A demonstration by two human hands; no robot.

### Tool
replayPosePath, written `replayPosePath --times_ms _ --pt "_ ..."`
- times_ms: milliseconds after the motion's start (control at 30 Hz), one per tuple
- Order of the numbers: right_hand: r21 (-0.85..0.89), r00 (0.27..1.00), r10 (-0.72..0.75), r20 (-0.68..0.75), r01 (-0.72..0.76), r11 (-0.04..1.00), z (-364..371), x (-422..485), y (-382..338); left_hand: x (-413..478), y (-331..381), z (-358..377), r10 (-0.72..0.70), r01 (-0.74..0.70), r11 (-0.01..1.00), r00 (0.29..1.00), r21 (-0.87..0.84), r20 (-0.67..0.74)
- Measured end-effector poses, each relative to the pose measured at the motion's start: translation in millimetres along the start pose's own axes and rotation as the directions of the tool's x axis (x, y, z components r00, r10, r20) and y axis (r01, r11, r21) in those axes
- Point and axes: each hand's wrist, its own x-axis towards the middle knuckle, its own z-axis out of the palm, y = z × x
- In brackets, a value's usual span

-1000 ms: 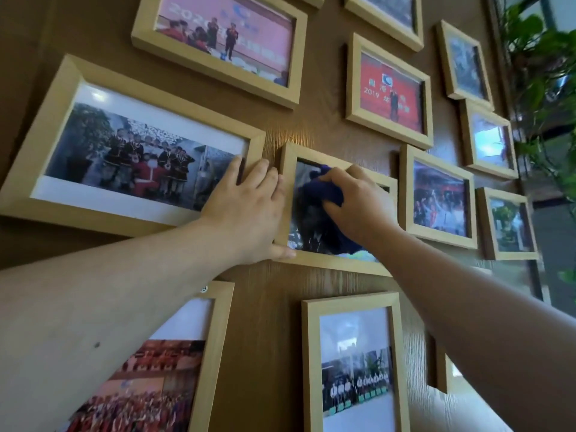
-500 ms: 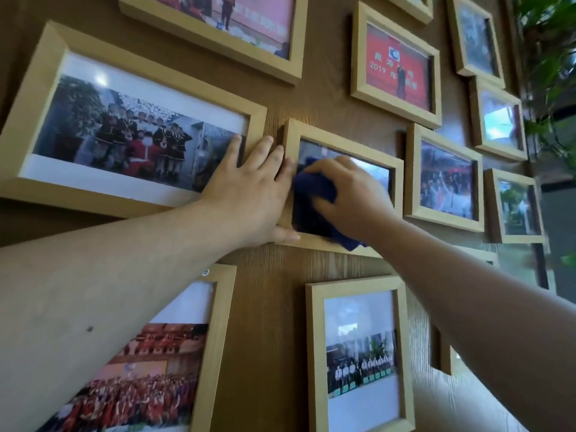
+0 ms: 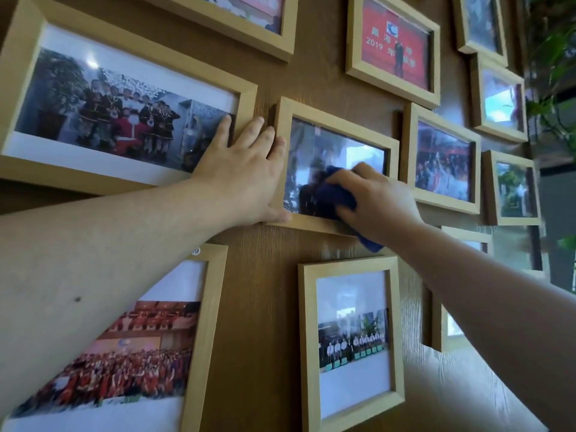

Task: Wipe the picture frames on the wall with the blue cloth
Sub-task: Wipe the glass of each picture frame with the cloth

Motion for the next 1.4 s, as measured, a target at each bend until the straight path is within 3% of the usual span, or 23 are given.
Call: replayPosePath --times_ms 133,267,533,767,967,1100,1400 --pt "0.045 0.982 -0.182 -0.042 0.184 0.982 -1.3 19.1 -43.7 -0.4 2.7 -2.3 -0.009 0.009 1.000 1.000 -0.011 -0.003" --pt "-0.001 0.978 -0.207 -0.012 0.207 0.978 1.5 10.5 -25.2 -0.5 2.6 -2.3 -0.015 0.014 1.000 1.000 0.010 0.019" --pt "-0.156 0.982 0.059 0.180 -0.031 0.987 -1.1 -40.6 57.4 0.4 5.1 -2.6 -0.035 0.032 0.998 0.999 0.062 0.036" --pt "-0.067 0.995 0.033 0.092 -0.027 0.997 -14.5 -42.8 52.2 6.5 24.4 -25.2 -0.002 -0.017 0.962 0.997 0.271 0.071" --pt "-0.027 0.999 -0.014 0.038 0.015 1.000 -26.7 -47.9 74.7 12.9 62.6 -36.6 0.101 -0.096 0.990 0.994 0.108 -0.035" --pt "-0.001 0.999 0.035 0.003 -0.035 0.999 -26.0 -59.1 98.9 22.9 94.9 -42.6 0.167 -0.170 0.985 0.978 -0.016 -0.124" --pt "0.016 0.972 0.231 -0.045 -0.231 0.973 -24.3 -65.6 144.0 69.5 134.0 -42.0 0.295 -0.305 0.952 0.915 0.008 -0.274"
